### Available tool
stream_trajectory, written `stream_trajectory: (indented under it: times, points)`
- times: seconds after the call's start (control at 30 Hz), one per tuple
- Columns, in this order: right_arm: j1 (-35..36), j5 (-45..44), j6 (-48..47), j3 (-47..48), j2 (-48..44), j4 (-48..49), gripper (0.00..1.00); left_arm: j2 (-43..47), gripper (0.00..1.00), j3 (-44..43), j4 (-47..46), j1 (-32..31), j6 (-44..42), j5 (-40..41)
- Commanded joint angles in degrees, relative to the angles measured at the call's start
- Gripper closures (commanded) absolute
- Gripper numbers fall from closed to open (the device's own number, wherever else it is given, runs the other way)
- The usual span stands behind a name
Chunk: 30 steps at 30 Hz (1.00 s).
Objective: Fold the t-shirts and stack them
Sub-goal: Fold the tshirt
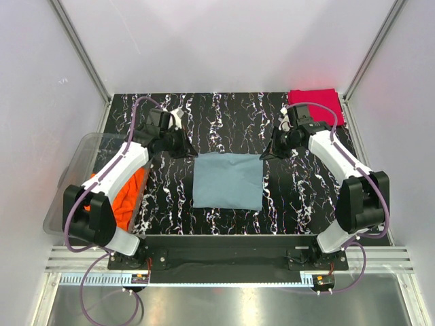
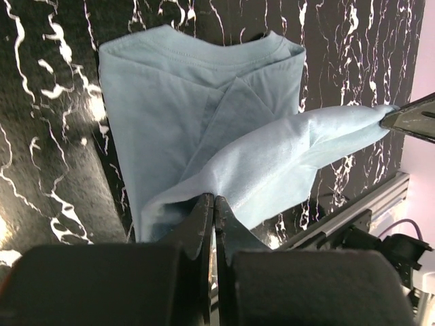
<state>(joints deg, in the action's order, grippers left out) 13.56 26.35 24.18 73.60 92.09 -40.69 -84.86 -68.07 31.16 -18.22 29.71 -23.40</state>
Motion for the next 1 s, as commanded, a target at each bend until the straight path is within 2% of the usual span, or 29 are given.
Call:
stream_trajectory:
  times: [0.0,0.47,0.77,0.97]
  points:
    - [0.4,1.6,0.7,2.8,-3.1,-2.2,1.0,2.6,1.0,-2.4,1.2,0.0,1.5,-1.1]
    - [0.3,0.7,-0.5,11.6,-0.3,-7.8,1.0,-1.4,1.0,-11.6,4.3,0.6,0.5,0.1]
    - [-1.1,0.4,-1.0,13.8,5.5,-7.5,1.0,-10.5,1.0,-16.1,4.5,2.1,-2.9,-0.8]
    - [-3.2,-0.2,-1.7,13.1,9.1,-5.2,1.0,-20.0,1.0,-23.9,4.5,2.9,-6.4,-2.8]
